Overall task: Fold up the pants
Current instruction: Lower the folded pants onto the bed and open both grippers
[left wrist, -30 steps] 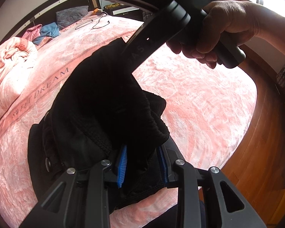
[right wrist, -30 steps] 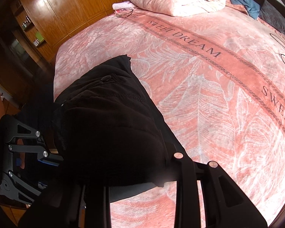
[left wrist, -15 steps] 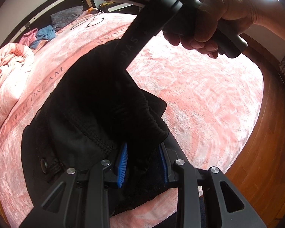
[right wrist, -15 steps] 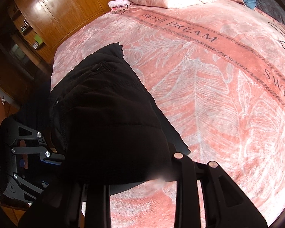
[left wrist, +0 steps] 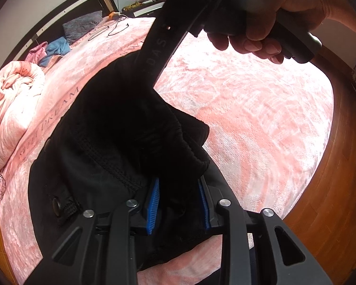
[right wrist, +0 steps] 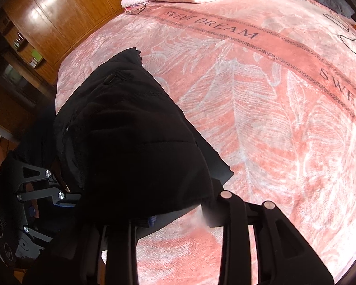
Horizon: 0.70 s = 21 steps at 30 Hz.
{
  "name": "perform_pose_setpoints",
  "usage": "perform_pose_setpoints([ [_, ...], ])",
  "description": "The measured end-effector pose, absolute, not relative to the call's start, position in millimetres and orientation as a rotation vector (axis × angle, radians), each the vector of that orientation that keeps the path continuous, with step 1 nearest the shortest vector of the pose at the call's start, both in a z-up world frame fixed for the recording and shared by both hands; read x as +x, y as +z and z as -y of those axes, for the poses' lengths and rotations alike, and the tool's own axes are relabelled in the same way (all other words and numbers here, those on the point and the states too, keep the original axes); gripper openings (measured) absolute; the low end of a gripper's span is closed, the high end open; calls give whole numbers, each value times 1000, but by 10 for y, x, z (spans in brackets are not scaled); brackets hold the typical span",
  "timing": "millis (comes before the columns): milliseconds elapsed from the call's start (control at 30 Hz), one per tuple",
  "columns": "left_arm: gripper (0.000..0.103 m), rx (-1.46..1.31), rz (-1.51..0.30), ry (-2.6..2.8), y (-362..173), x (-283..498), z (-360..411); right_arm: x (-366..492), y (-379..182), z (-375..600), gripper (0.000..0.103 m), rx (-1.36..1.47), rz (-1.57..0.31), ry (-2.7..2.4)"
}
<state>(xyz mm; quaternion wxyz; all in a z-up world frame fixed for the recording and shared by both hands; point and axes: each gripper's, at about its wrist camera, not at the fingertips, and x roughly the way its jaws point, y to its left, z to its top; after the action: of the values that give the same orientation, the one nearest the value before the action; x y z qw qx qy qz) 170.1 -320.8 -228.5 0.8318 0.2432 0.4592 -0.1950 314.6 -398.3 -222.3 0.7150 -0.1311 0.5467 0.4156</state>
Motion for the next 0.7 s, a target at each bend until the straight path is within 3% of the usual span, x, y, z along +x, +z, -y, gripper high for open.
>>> perform_pose_setpoints([
  [133, 48, 495, -954, -424, -2161, 1573, 3143, 3079, -2150, 4166, 50, -204, -1253, 827],
  [167, 62, 467, -939, -441, -2075, 1517, 3084, 3050, -2120, 4235, 58, -183, -1264, 788],
  [267, 90, 394, -815, -470, -1721, 1283, 2811, 2981, -1934, 4520, 60, -106, -1218, 652],
  [467, 92, 217, -760, -453, -1492, 1287, 2072, 2880, -1530, 4538, 59, 118, -1092, 656],
  [700, 92, 59, -896, -243, -1859, 1922, 1231, 3017, -1947, 4007, 58, 191, -1190, 696],
])
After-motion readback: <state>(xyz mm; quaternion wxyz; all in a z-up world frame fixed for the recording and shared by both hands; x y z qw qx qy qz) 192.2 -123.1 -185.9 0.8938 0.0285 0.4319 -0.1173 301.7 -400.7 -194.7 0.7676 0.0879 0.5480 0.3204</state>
